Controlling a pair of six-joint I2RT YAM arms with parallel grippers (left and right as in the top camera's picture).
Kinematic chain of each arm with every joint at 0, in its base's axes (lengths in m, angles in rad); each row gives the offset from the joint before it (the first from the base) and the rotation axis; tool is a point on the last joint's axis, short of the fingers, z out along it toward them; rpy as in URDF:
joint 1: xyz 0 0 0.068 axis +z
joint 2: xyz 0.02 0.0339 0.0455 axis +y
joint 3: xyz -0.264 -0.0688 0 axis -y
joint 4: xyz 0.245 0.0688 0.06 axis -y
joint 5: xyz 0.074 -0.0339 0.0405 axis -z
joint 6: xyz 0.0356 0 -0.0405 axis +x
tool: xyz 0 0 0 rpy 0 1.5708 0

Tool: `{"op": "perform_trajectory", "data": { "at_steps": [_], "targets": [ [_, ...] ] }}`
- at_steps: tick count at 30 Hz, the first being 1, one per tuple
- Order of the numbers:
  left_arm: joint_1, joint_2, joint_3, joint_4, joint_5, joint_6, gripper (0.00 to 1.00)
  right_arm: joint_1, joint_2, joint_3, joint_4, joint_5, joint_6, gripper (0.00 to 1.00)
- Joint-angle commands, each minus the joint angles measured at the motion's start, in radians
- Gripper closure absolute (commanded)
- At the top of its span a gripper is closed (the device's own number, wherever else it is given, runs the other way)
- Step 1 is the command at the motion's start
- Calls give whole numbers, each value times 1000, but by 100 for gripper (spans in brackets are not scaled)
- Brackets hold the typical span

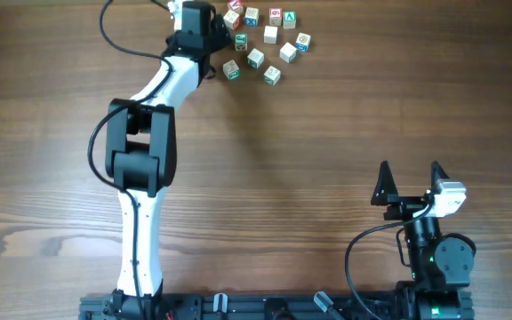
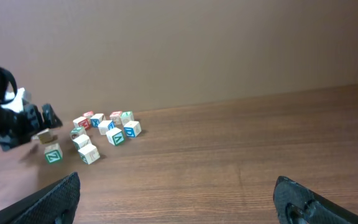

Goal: Form a horizontal line
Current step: 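Reach the left gripper into the cluster and grasp a white bee block, then carry the white block toward the front and lower it onto the table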

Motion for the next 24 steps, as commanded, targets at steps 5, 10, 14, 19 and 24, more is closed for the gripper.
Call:
{"op": "perform_trajectory", "data": {
  "at_steps": [5,10,14,19,24],
  "targets": [
    [22,93,13,10,-63,-113,0,-5,-6,-1,2,-15,-18,0],
    [24,93,14,48,-63,-112,28,-5,-6,-1,2,-15,-17,0],
    [23,93,14,53,-63,-108,50,-5,-6,-1,2,-15,-18,0],
    [23,88,14,43,-64,-21,62,-5,-6,-1,2,-15,-18,0],
    [23,37,14,-30,-63,33,65,-5,-6,-1,2,-15,-18,0]
  ]
}}
